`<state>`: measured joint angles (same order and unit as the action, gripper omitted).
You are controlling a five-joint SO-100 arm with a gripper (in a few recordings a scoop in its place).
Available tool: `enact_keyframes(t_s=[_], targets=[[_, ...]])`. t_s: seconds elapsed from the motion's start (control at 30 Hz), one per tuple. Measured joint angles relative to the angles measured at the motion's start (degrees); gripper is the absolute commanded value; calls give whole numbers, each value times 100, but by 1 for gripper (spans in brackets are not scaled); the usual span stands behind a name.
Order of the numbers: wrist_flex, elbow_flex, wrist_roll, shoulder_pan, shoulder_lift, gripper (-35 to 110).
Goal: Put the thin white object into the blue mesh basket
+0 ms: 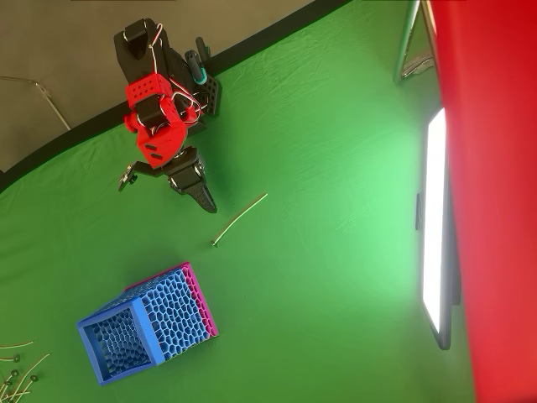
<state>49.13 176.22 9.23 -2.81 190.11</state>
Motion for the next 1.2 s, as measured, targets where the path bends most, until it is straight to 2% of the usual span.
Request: enact_keyframes(t_s=[1.2], targets=[[114,-35,0,-26,-132,1]])
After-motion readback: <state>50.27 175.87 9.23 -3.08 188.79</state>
